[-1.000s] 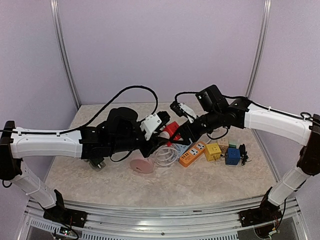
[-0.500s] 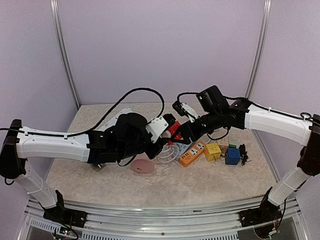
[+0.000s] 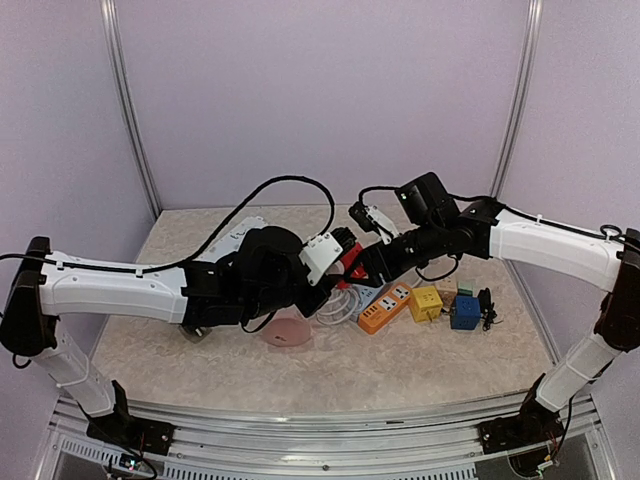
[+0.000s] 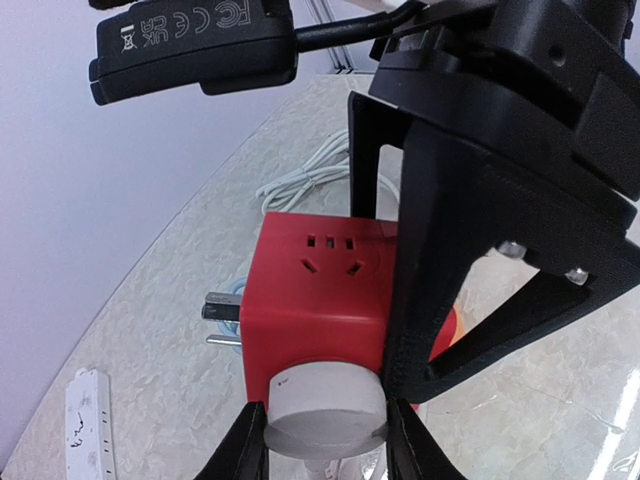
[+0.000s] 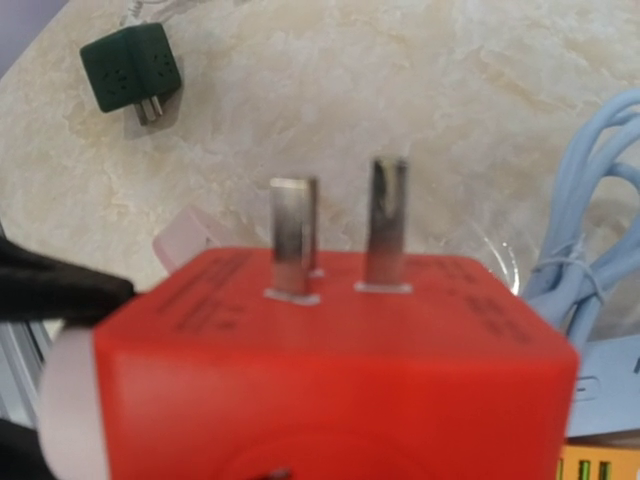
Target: Pull the plug off the socket
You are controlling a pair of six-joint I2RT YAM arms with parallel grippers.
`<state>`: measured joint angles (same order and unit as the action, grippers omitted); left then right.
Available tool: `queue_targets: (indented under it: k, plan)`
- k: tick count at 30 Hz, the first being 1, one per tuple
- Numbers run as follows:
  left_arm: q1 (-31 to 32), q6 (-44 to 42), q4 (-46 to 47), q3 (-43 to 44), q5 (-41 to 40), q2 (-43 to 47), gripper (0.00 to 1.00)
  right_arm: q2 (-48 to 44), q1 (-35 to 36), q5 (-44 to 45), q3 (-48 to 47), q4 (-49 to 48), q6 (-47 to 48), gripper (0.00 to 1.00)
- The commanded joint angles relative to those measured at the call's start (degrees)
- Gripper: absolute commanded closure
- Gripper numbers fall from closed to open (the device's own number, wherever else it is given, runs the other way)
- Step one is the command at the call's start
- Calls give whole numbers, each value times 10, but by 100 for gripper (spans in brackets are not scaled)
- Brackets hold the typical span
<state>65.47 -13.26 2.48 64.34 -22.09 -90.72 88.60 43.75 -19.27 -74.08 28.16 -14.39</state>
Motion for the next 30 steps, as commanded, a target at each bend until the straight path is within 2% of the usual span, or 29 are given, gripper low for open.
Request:
queue_targets:
  k: [1, 11, 15, 23, 30]
  plan:
    - [16, -15, -36, 13, -4, -16, 94, -12, -23, 40, -5, -83, -65, 100]
    - [-31, 17, -88, 15, 131, 9, 94, -52, -18, -35, 18, -77, 37, 100]
    - [-44, 22, -101, 19, 155, 15, 95, -69, -13, -61, 28, -75, 64, 100]
    - [-50, 31, -102, 21, 155, 19, 95, -76, 1, -69, 34, -86, 70, 100]
    - [-40, 25, -84, 13, 99, 17, 96, -59, 2, -9, 30, -99, -16, 100]
